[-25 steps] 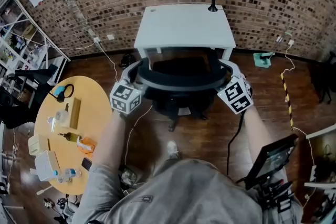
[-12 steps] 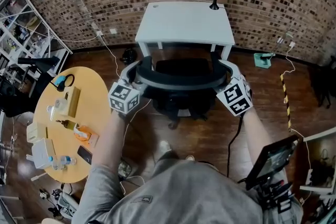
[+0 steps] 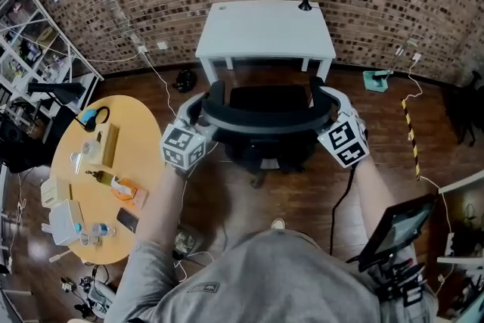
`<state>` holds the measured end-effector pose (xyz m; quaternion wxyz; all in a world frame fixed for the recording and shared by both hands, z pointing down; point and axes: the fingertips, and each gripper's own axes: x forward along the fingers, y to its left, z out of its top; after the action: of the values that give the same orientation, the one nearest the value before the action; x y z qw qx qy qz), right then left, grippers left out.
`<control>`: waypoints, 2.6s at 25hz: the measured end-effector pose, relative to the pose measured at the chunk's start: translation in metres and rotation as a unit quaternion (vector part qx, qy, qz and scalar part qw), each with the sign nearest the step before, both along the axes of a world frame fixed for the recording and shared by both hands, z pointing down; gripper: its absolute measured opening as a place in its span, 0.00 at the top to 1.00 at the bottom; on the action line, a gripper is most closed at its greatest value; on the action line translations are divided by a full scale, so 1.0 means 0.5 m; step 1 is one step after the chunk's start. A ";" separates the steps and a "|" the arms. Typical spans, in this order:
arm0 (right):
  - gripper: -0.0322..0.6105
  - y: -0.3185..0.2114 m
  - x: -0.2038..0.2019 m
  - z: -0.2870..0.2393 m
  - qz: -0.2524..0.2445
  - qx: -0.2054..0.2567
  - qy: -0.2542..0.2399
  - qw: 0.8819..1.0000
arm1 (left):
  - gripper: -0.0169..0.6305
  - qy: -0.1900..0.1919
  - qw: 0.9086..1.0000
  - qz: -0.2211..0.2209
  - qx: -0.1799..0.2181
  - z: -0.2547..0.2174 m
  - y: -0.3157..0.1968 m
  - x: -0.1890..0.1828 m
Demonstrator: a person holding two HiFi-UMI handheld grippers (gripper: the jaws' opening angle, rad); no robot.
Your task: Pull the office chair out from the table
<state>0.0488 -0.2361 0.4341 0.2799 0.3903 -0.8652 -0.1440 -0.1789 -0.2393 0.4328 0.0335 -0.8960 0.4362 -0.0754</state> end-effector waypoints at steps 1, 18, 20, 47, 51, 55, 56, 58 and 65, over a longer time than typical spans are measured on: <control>0.45 0.006 0.001 0.001 0.004 -0.001 0.000 1.000 | 0.49 -0.001 1.000 0.002 -0.001 0.000 0.004 0.001; 0.45 0.130 -0.009 -0.003 0.037 -0.005 0.000 0.999 | 0.49 0.006 0.999 0.044 0.001 -0.001 0.108 -0.011; 0.45 0.142 -0.011 -0.004 0.037 -0.005 0.000 0.999 | 0.49 0.006 0.999 0.047 0.001 -0.002 0.119 -0.013; 0.44 0.214 -0.006 -0.004 0.012 0.015 -0.005 1.000 | 0.49 0.018 1.000 -0.002 0.007 -0.009 0.199 -0.011; 0.41 0.216 0.002 -0.009 0.026 0.024 -0.021 0.999 | 0.48 0.031 0.999 -0.034 0.008 -0.010 0.202 -0.018; 0.38 0.227 0.010 -0.009 0.036 0.032 -0.037 0.998 | 0.48 0.049 0.997 -0.063 0.013 -0.012 0.222 -0.025; 0.38 0.230 0.010 -0.009 0.037 0.035 -0.040 0.998 | 0.48 0.054 0.996 -0.071 0.013 -0.013 0.228 -0.028; 0.36 0.238 0.013 -0.009 0.043 0.040 -0.048 0.997 | 0.48 0.061 0.995 -0.083 0.013 -0.013 0.244 -0.033; 0.45 0.292 0.048 -0.015 0.068 0.055 -0.096 0.992 | 0.49 0.066 0.994 -0.088 0.005 -0.006 0.322 0.002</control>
<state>0.0727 -0.0900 0.4265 0.1830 0.4751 -0.8503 -0.1337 -0.1781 -0.0785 0.4300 0.0025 -0.8571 0.5150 -0.0162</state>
